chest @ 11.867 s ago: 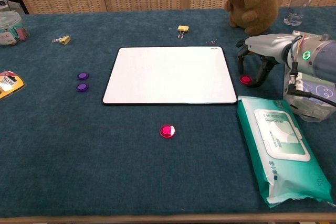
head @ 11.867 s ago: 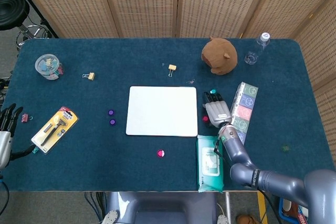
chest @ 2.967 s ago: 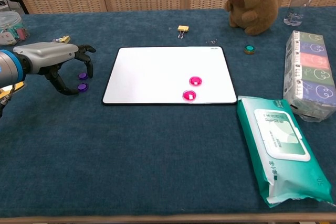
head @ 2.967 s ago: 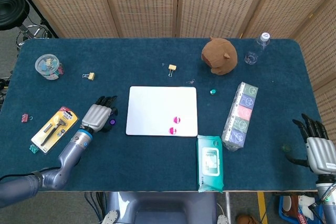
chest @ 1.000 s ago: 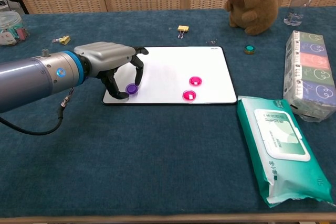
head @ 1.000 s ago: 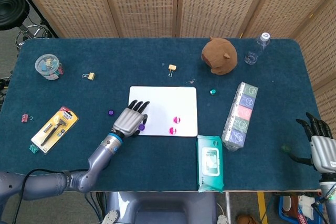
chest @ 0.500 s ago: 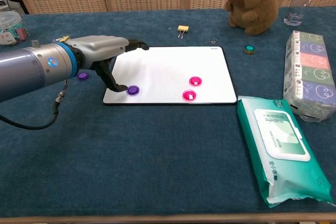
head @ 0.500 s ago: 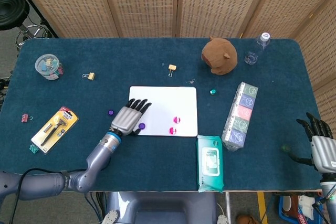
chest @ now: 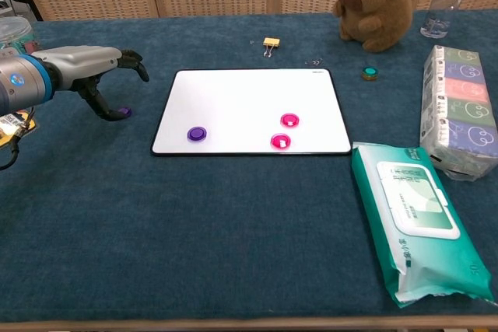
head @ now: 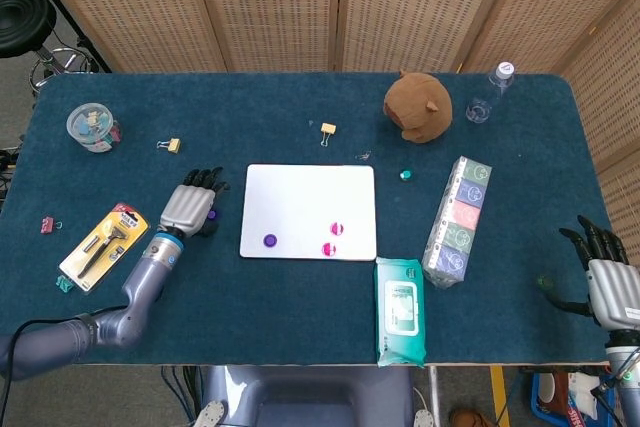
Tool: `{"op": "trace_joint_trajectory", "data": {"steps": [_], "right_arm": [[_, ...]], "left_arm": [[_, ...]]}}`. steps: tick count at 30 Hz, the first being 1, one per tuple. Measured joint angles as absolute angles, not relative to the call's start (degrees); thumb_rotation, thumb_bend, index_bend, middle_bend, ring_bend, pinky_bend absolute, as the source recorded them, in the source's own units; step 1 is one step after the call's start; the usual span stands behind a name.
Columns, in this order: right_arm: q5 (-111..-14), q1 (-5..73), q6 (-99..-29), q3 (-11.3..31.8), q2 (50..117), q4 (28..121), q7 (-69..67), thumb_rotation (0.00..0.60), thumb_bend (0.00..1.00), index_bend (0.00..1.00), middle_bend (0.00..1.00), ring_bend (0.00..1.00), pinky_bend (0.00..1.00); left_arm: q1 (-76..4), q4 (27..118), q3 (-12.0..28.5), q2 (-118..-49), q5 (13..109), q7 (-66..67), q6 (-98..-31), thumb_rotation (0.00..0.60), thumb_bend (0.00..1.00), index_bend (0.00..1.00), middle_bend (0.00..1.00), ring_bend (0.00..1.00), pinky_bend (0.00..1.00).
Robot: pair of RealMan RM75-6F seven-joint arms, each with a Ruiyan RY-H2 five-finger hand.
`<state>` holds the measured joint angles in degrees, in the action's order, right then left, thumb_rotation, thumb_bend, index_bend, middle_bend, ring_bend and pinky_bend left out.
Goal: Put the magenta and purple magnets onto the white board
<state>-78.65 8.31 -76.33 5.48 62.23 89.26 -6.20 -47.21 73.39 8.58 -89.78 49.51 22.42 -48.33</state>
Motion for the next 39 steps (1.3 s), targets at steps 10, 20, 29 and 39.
{"op": "trace_joint_trajectory", "data": {"steps": [10,20,29,39], "right_arm": [[-78.1,8.5,-75.7,5.6,62.6,89.0,-5.7,0.6,0.0,0.14,0.0,0.0,0.0],[-78.2,8.5,-75.4,5.5,62.5,89.0,-6.1,0.6,0.0,0.14,0.0,0.0,0.0],[-78.1,8.4,-75.5,5.6,62.2,89.1,-6.2,0.6,0.0,0.14,0.0,0.0,0.0],[-78.2,8.4,-75.2,5.6,62.2,89.2,-6.2,0.6,0.0,0.14,0.0,0.0,0.0]], "left_arm": [[-47.4,68.4,9.0,-92.4,53.1,17.6,-45.7,0.6,0.3,0.33,0.0,0.0,0.0],[-46.7,67.4,9.2,-92.7,53.0,17.7,-46.5,0.6,0.3,0.39,0.0,0.0,0.0],[-46.4,67.6,9.2,-92.1,52.1,18.7,-46.0,0.6,0.3,0.4,0.0,0.0,0.0],[-45.9,67.0,9.2,-92.1,52.0,18.4,-46.0,0.6,0.3,0.41,0.0,0.0,0.0]]}}
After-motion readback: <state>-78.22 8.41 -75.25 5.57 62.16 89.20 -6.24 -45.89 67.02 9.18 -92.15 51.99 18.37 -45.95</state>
